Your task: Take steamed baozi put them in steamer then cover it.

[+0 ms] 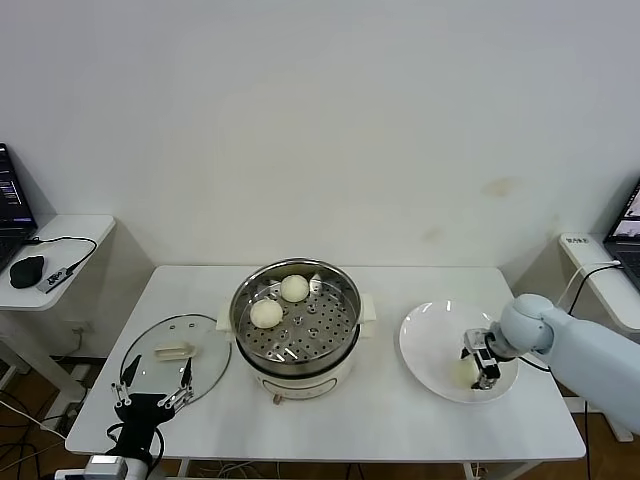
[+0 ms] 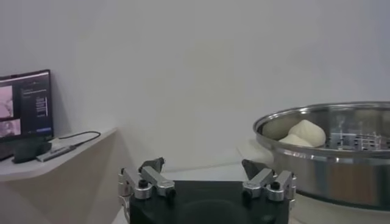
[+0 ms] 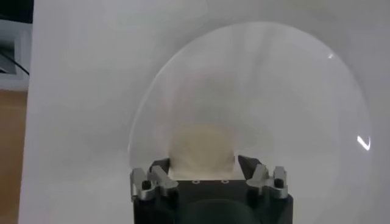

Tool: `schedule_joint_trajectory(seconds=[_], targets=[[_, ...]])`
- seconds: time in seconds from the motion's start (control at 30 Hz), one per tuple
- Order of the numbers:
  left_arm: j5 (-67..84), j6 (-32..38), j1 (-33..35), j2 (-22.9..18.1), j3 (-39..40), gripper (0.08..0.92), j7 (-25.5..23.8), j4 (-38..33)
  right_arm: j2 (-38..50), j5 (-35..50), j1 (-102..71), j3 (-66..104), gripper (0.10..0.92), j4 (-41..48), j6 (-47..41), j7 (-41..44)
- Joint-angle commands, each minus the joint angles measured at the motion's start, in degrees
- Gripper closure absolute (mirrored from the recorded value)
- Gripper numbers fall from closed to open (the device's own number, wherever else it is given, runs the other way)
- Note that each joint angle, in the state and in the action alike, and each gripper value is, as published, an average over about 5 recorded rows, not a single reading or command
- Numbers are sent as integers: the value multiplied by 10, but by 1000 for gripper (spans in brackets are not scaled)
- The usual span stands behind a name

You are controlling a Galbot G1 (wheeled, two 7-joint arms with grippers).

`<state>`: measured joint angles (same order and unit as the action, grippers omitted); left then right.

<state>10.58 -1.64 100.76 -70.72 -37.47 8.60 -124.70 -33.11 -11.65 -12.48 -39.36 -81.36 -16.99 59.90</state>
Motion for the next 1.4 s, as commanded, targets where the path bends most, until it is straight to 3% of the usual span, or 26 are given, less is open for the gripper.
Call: schedule_joint_trajectory(seconds=[0.03, 0.37, 0.77, 1.03, 1.4], targets=[[-1, 0, 1, -2, 0, 177, 0, -1, -10, 0, 0, 5, 402, 10, -3, 9], [-2, 0, 4, -5, 0, 177, 1, -7, 7, 23, 42, 3, 536, -5, -3, 14], [-1, 0, 0, -1, 3, 177, 0, -12, 17, 116, 308, -140, 525, -37, -7, 23], [4, 0, -4, 5, 5, 177, 0, -10, -71, 198, 483, -251, 525, -46, -10, 9], [64, -9, -7, 8, 0, 177, -6, -5, -229, 271, 517, -292, 508, -55, 9, -33]])
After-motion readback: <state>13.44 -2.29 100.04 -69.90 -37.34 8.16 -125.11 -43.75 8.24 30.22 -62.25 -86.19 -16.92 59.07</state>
